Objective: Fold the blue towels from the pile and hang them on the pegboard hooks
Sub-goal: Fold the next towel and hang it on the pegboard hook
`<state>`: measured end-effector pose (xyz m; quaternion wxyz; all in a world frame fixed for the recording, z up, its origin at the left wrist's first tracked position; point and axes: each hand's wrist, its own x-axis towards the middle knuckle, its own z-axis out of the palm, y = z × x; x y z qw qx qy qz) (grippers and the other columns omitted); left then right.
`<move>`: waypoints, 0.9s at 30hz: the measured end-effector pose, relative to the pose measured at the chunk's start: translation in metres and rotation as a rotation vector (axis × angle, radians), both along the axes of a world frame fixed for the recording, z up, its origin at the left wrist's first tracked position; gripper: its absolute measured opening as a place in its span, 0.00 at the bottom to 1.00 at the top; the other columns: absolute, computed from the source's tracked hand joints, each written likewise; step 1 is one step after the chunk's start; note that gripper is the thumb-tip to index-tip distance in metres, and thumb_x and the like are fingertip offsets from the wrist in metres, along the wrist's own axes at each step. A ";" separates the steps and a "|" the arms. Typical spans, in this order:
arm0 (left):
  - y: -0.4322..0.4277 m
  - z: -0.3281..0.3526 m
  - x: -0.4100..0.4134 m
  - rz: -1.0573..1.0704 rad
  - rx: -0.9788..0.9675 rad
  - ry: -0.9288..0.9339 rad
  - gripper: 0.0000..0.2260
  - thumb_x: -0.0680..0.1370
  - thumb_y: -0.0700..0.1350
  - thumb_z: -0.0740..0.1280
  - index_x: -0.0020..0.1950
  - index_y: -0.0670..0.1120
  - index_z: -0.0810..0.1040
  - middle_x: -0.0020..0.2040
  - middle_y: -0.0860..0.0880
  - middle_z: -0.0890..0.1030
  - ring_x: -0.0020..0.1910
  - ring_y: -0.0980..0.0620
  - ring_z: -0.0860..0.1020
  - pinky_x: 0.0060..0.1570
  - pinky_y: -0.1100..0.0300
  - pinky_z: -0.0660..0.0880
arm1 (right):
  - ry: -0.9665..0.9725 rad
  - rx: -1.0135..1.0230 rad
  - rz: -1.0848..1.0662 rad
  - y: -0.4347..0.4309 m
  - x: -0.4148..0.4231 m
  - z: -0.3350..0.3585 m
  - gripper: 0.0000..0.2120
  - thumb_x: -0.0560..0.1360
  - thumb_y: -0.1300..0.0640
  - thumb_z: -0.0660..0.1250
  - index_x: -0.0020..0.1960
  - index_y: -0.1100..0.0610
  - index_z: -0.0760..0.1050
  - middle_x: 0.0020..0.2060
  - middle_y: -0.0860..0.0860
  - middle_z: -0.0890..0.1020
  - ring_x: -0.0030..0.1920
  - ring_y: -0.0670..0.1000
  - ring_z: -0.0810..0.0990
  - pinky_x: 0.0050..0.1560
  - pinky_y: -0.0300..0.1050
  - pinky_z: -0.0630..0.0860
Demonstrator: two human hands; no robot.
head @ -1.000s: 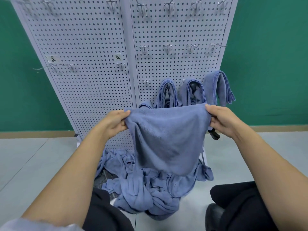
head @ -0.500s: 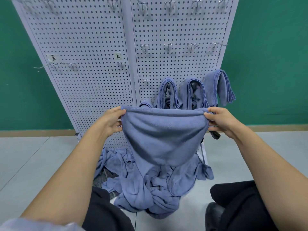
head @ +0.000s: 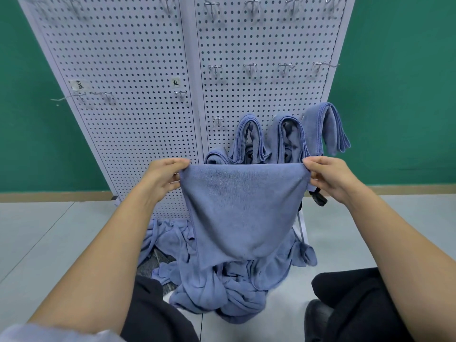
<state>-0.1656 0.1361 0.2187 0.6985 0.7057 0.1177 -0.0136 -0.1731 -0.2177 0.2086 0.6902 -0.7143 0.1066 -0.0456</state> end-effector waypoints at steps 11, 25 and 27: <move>-0.005 0.000 -0.002 -0.088 0.412 -0.162 0.15 0.72 0.27 0.67 0.50 0.45 0.82 0.49 0.47 0.81 0.45 0.54 0.76 0.47 0.62 0.75 | -0.134 -0.463 0.052 0.004 -0.004 -0.001 0.14 0.73 0.73 0.67 0.55 0.60 0.80 0.40 0.53 0.79 0.42 0.50 0.75 0.41 0.34 0.75; 0.007 0.009 0.000 -0.047 -0.187 -0.120 0.06 0.77 0.46 0.68 0.44 0.44 0.79 0.35 0.50 0.80 0.34 0.55 0.78 0.40 0.61 0.77 | -0.128 0.122 0.012 0.001 -0.003 0.013 0.08 0.76 0.53 0.68 0.43 0.58 0.76 0.30 0.48 0.76 0.33 0.46 0.71 0.42 0.42 0.73; 0.002 0.007 0.001 0.000 -0.262 0.001 0.07 0.77 0.45 0.68 0.42 0.43 0.78 0.28 0.51 0.80 0.28 0.56 0.78 0.33 0.63 0.78 | -0.053 0.231 -0.030 0.006 0.001 0.011 0.09 0.74 0.55 0.70 0.45 0.62 0.77 0.32 0.50 0.81 0.33 0.47 0.75 0.41 0.45 0.75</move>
